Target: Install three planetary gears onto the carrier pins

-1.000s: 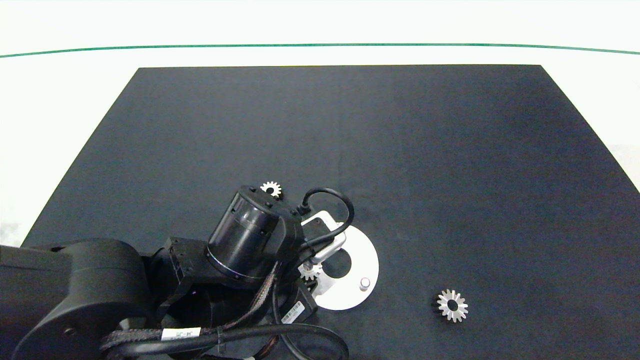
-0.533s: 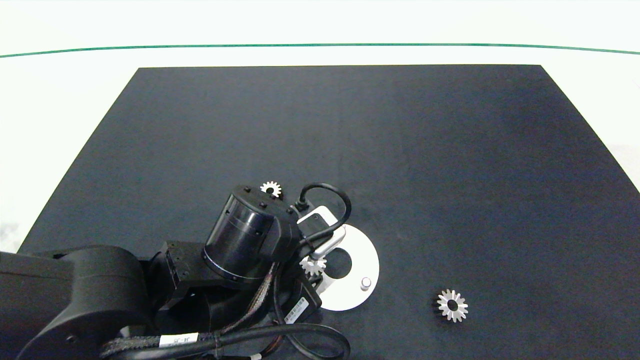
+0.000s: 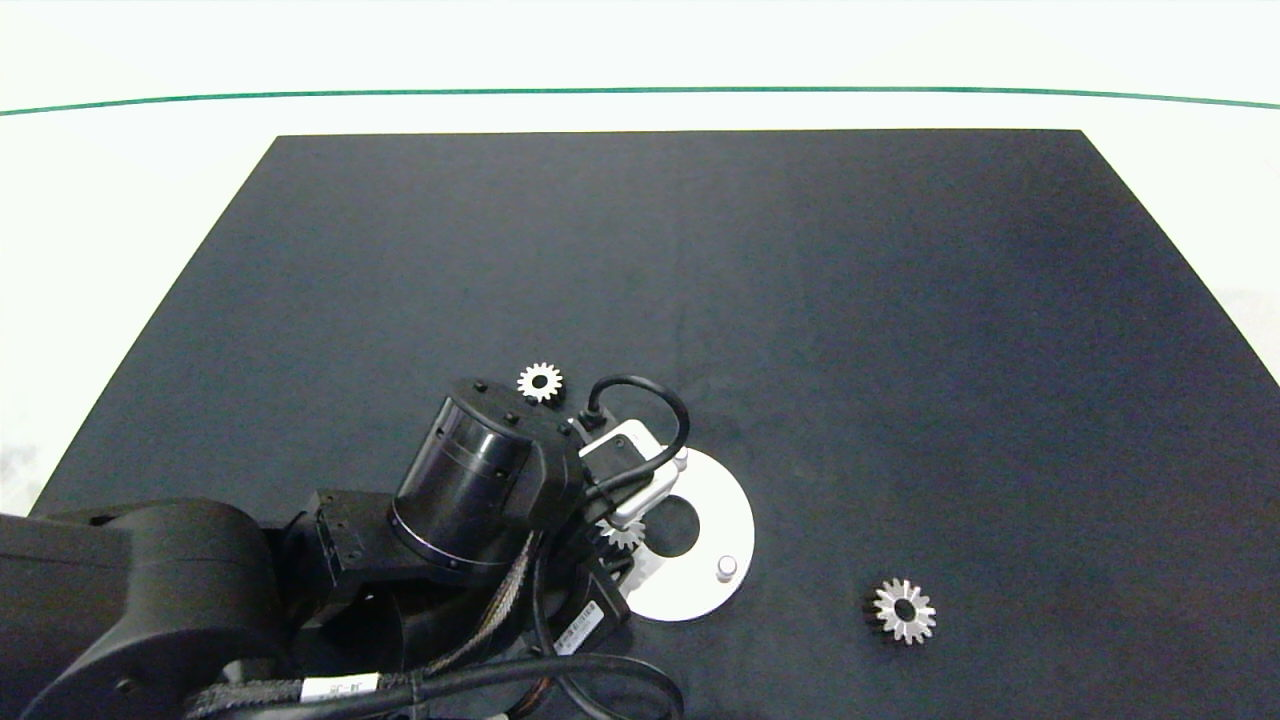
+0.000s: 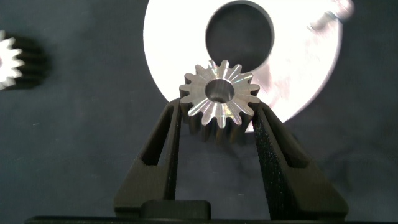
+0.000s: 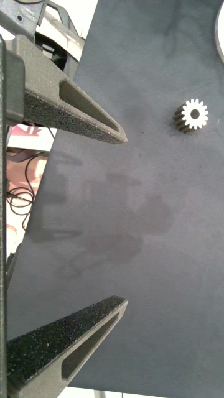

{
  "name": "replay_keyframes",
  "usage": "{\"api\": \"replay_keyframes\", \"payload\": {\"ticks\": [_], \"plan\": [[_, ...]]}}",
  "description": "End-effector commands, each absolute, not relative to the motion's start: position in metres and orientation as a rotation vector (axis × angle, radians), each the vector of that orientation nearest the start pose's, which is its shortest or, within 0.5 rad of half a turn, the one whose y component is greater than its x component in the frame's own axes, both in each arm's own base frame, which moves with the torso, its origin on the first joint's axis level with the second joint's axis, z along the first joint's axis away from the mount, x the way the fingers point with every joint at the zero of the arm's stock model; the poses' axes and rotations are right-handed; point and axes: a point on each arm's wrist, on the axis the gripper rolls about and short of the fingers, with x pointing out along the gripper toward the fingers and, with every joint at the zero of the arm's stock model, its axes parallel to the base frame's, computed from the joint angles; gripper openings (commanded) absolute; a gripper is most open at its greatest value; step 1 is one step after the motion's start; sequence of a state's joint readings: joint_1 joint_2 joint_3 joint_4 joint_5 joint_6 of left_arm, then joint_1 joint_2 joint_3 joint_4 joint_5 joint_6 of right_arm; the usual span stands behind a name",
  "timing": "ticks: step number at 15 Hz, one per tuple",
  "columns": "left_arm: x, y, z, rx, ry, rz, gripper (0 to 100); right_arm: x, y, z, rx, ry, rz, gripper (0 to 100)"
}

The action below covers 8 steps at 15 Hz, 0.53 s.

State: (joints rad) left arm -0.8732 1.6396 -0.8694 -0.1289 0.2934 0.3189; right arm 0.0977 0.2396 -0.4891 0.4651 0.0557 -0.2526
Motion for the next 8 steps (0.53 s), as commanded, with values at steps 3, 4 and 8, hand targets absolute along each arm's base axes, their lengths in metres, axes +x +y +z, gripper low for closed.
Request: {"api": "replay_keyframes", "payload": {"ticks": [3,4,8], "plan": [[0.186,-0.206,0.173,0.658,0.447,-0.632,0,-0.04,-0.003,0.165,-0.258,0.199,0.181,100],[0.186,-0.204,0.173,0.66,0.453,-0.628,0,-0.04,-0.003,0.165,-0.258,0.2,0.182,100],[0.182,-0.199,0.184,0.642,0.419,-0.624,0,-0.04,-0.003,0.165,-0.258,0.206,0.182,100]]}}
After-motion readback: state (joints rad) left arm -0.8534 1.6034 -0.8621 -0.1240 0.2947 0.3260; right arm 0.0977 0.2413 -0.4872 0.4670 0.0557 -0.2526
